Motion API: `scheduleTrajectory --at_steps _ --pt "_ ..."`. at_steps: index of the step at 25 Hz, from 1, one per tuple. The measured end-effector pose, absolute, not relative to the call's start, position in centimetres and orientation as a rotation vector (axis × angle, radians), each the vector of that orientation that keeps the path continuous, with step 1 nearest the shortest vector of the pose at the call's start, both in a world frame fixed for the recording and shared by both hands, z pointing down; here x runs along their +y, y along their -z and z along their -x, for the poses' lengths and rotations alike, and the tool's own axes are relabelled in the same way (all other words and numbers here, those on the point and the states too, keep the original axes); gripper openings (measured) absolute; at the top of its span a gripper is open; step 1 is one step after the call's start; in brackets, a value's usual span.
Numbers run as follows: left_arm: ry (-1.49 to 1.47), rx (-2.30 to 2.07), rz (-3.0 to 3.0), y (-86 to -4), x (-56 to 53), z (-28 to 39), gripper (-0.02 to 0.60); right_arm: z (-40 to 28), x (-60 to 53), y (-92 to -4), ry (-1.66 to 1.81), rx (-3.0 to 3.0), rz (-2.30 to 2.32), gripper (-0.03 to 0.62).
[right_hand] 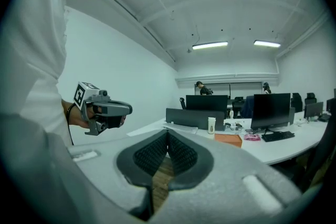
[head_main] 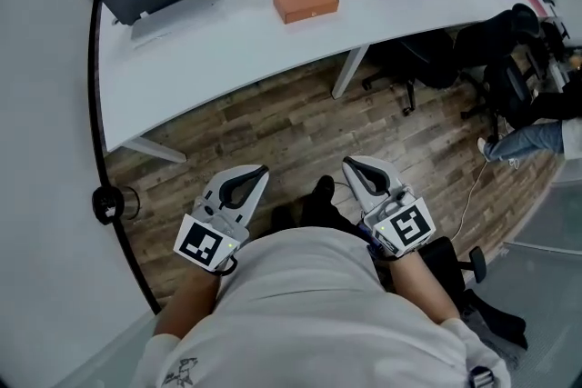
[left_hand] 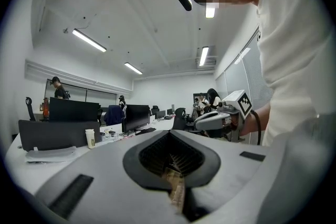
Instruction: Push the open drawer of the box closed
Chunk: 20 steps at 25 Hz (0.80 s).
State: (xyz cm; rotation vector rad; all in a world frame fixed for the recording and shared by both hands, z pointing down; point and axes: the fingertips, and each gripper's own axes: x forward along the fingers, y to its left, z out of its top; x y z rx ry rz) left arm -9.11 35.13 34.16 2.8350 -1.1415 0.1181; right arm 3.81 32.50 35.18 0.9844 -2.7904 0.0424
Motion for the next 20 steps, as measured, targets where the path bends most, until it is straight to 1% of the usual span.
scheduleTrajectory --at_steps 3,11,20 --pt "-0.038 -1.158 -2.864 -33.5 36.1 10.0 -0.001 -3.2 34.4 -35.3 -0.034 -2.789 -0.971 0.003" --pt "-0.053 -1.155 -2.824 -34.2 37.7 12.0 0.0 -2.4 36.4 -35.5 -0.011 -2.76 -0.941 0.003" --pt "-0.057 -1.133 -2.831 -34.5 37.5 10.9 -0.001 -2.7 36.6 -35.3 -0.002 -2.76 -0.952 0.003"
